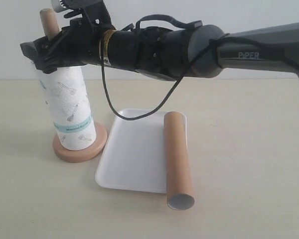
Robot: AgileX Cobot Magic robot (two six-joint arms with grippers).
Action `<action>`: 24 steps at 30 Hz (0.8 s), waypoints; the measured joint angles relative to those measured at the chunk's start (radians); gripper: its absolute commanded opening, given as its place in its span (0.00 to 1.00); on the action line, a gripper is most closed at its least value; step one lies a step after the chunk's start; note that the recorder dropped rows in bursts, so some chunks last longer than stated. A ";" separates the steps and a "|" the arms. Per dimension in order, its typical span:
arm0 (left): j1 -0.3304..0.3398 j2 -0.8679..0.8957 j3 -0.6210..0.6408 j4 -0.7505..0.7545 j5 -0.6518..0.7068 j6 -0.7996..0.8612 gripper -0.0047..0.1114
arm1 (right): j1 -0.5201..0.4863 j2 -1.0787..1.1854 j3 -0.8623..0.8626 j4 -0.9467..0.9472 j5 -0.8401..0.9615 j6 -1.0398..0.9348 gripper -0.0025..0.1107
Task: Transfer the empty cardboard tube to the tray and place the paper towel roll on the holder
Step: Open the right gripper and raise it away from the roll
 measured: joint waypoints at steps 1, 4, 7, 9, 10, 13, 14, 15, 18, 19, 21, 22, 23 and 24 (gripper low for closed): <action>0.000 0.000 0.000 0.000 0.000 0.000 0.08 | 0.000 -0.005 0.000 -0.008 0.000 0.000 0.78; 0.000 0.000 0.000 0.000 0.000 0.000 0.08 | 0.000 -0.032 0.000 -0.015 0.000 0.000 0.78; 0.000 0.000 0.000 0.000 0.000 0.000 0.08 | 0.000 -0.062 0.000 -0.017 0.002 0.000 0.78; 0.000 0.000 0.000 0.000 0.000 0.000 0.08 | 0.000 -0.080 0.000 -0.020 0.002 0.000 0.78; 0.000 0.000 0.000 0.000 0.000 0.000 0.08 | 0.000 -0.091 0.000 -0.020 0.002 0.000 0.78; 0.000 0.000 0.000 0.000 0.000 0.000 0.08 | 0.000 -0.125 0.000 -0.031 0.008 0.000 0.78; 0.000 0.000 0.000 0.000 0.000 0.000 0.08 | 0.000 -0.136 0.000 -0.038 0.020 0.000 0.78; 0.000 0.000 0.000 0.000 0.000 0.000 0.08 | 0.000 -0.150 0.000 -0.055 0.033 0.000 0.78; 0.000 0.000 0.000 0.000 0.000 0.000 0.08 | 0.000 -0.193 0.000 -0.138 0.075 0.047 0.77; 0.000 0.000 0.000 0.000 0.000 0.000 0.08 | 0.000 -0.209 0.000 -0.174 0.084 0.081 0.77; 0.000 0.000 0.000 0.000 0.000 0.000 0.08 | 0.000 -0.238 0.007 -0.243 0.090 0.153 0.71; 0.000 0.000 0.000 0.000 0.000 0.000 0.08 | 0.000 -0.257 0.017 -0.283 0.090 0.191 0.64; 0.000 0.000 0.000 0.000 0.000 0.000 0.08 | 0.000 -0.277 0.032 -0.323 0.085 0.227 0.58; 0.000 0.000 0.000 0.000 0.000 0.000 0.08 | 0.000 -0.298 0.046 -0.355 0.081 0.254 0.48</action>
